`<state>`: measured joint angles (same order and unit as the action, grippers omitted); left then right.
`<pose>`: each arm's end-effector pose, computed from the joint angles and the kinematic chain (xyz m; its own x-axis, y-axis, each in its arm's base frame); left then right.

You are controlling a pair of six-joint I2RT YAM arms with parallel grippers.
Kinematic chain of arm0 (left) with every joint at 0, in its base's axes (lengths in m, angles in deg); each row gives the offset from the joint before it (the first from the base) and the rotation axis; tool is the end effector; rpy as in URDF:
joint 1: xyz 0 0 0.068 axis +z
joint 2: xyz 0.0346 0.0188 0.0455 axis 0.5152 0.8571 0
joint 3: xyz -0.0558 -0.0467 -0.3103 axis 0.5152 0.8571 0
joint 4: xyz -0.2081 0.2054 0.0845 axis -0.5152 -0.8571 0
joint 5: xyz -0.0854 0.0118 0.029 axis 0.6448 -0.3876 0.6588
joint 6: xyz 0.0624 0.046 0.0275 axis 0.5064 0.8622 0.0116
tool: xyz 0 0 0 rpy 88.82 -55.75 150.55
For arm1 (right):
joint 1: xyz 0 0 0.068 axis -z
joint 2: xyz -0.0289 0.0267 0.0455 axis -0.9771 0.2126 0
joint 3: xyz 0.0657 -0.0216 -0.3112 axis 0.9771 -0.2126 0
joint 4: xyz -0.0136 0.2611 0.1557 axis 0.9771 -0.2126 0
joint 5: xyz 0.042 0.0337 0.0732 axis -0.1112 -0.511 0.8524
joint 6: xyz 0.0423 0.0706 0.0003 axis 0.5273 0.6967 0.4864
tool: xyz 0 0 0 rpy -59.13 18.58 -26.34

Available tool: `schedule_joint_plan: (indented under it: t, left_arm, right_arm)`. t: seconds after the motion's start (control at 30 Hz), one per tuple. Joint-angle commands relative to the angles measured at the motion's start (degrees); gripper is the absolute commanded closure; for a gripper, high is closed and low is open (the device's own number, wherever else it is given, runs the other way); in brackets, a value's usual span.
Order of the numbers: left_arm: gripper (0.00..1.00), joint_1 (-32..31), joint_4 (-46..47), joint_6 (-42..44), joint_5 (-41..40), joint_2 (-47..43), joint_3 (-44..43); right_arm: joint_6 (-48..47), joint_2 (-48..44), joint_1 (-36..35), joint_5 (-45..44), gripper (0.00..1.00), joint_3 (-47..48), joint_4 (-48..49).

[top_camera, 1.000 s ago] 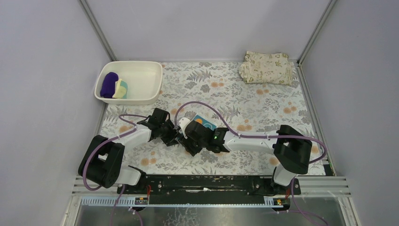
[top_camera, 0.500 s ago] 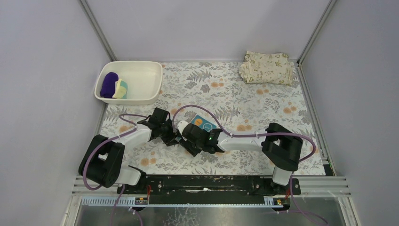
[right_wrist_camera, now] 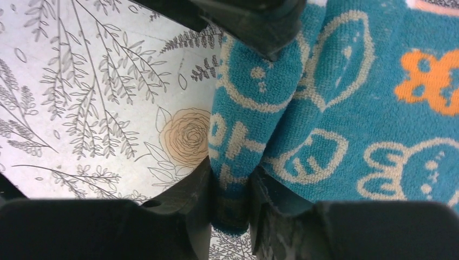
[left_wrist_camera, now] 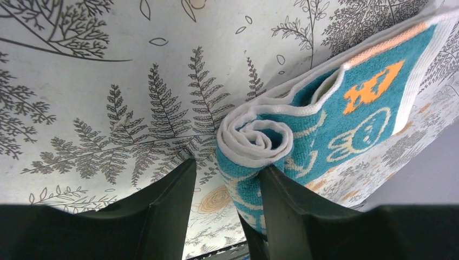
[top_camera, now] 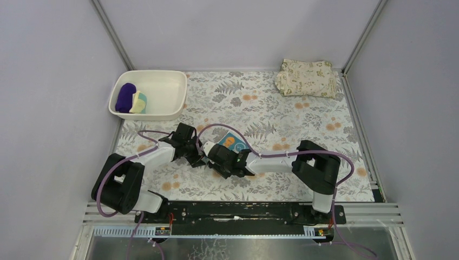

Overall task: Roll the towels
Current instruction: Roll the towel at the center of the board.

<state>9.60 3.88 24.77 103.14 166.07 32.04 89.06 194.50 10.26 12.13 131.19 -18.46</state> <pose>0.2519 -0.1172 0.1239 -0.8247 -0.5629 -0.0550 -0.4655 0.7307 -0.4995 0.1831 0.4109 0.1464 -0.4095 -0.6396 -0.6506 -0.8235 0.5661 -0.0382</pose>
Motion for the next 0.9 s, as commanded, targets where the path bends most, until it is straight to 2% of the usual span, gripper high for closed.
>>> schedule_joint_plan:
  t: [0.0,0.13,0.23,0.4,0.6,0.7,0.87]
  left_arm:
    - [0.52,-0.30,-3.67,1.41,-6.34,1.27,1.20]
    - [0.46,-0.29,-5.67,0.78,-7.46,-2.17,1.28]
    - [0.38,-0.14,-6.34,0.08,-7.65,-5.51,1.59]
    - [0.29,0.76,-5.60,-2.00,-5.44,-10.30,3.66]
    - [0.25,1.17,1.47,-5.78,-0.57,-14.75,7.74]
    - [0.25,1.26,5.58,-6.71,1.47,-13.77,8.20]
    - [0.26,1.18,12.21,-7.89,4.06,-9.51,8.97]
  right_arm:
    - [1.97,-0.34,0.81,8.11,0.73,-1.32,2.31]
    - [8.07,-1.15,6.01,22.50,0.83,-4.18,8.00]
    - [13.37,-0.70,9.85,32.74,0.87,-7.17,14.28]
    - [23.90,1.32,15.46,44.65,0.90,-13.25,27.55]
    - [36.43,6.49,19.51,52.92,0.90,-19.01,42.92]
    - [42.85,8.96,21.23,54.32,0.89,-22.17,49.97]
    - [48.70,11.57,22.77,54.25,0.87,-25.94,55.05]
